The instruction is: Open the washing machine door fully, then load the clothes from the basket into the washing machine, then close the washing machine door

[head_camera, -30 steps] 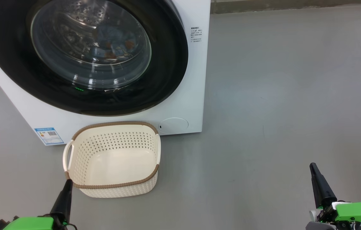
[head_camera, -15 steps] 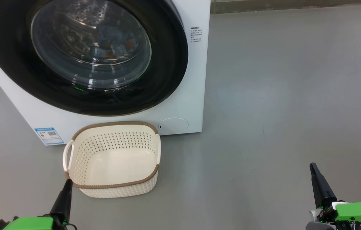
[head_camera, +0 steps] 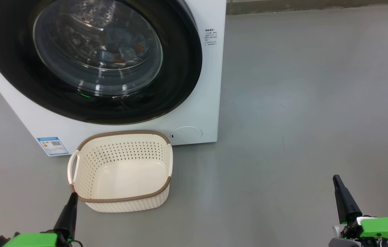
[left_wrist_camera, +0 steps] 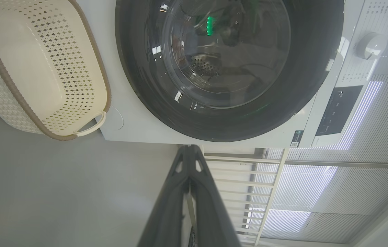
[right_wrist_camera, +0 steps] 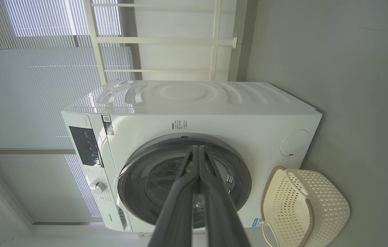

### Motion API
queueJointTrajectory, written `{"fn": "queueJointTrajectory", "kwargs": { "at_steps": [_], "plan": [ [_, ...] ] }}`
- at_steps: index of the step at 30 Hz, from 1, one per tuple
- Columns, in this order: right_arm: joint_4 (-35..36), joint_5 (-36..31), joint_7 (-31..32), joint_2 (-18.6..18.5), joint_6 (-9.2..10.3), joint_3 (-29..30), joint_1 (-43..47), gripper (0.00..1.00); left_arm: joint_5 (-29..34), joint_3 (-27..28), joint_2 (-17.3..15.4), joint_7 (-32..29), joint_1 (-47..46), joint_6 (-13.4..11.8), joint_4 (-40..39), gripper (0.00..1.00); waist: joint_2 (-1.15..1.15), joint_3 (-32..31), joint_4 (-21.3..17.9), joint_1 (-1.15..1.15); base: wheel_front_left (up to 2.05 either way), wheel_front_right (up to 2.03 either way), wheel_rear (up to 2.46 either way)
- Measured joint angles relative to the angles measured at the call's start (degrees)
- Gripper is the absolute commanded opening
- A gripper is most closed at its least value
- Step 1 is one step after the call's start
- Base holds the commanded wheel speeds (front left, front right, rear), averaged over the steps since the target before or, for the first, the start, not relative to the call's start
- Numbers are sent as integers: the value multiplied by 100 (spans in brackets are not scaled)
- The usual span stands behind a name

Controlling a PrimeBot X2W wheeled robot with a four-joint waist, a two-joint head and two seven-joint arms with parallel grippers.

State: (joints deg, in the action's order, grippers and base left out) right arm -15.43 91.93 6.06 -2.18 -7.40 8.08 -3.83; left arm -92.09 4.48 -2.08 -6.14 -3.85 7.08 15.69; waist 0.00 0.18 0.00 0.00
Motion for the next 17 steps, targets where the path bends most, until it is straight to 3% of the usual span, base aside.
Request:
{"fn": "queueJointTrajectory", "kwargs": {
  "at_steps": [17],
  "plan": [
    [0, 0, 0, 0, 0, 0, 0, 0, 0, 3, 1, -1, 0, 0, 0, 0, 0, 0, 0, 0, 0, 0, 0]
  ]
}}
